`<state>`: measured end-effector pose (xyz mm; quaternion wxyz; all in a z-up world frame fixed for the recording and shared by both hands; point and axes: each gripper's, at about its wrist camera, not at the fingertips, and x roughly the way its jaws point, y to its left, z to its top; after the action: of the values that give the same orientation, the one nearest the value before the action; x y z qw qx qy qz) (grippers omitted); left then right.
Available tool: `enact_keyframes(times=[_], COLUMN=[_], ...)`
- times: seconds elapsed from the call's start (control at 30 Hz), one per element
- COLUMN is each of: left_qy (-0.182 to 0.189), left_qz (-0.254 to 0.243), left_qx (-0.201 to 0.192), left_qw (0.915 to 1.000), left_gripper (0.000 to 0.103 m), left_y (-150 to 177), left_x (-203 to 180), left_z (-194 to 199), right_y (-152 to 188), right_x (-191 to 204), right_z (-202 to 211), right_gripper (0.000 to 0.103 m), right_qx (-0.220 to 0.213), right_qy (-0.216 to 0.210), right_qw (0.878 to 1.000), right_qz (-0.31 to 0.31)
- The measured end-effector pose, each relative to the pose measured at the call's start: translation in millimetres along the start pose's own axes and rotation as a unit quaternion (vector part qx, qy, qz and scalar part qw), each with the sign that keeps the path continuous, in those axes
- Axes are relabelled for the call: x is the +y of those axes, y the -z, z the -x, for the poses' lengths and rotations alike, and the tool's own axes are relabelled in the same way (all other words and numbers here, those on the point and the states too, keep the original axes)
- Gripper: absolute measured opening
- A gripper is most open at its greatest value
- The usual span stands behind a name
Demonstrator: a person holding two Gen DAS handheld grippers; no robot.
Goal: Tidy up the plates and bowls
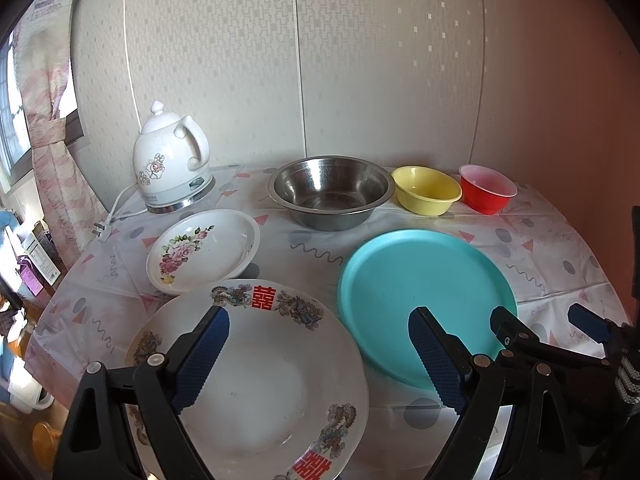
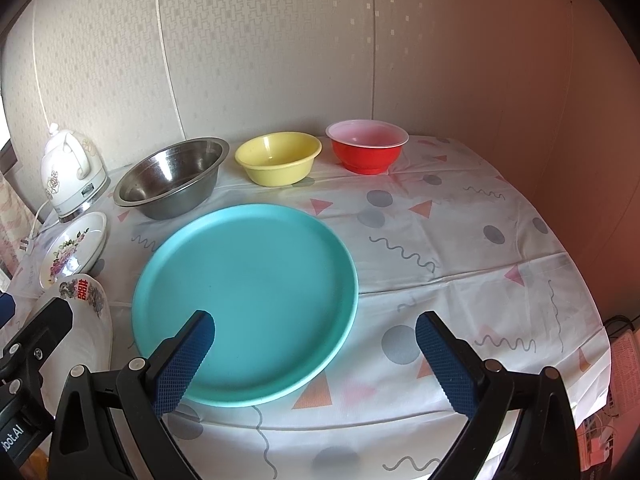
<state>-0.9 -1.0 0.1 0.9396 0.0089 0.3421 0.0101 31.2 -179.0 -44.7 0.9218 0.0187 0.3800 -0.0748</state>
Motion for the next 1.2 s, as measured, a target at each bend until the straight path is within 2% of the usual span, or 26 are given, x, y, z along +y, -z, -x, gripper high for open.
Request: enact_keyframes(times=[1.2], left_qy=[-0.001], left_qz=[-0.003], left_qx=[0.0], left_qw=[1.0], left_gripper=[0.093], left_y=[0.2], left_x=[-5.3], left_z=[3.5], right_y=[0.2], right_x=[-1.8], right_z=[3.1], right_gripper=[0.102], right_qx=[-0.001], right_qy=[0.0], right_qw=[1.0], right_qz=[-0.002])
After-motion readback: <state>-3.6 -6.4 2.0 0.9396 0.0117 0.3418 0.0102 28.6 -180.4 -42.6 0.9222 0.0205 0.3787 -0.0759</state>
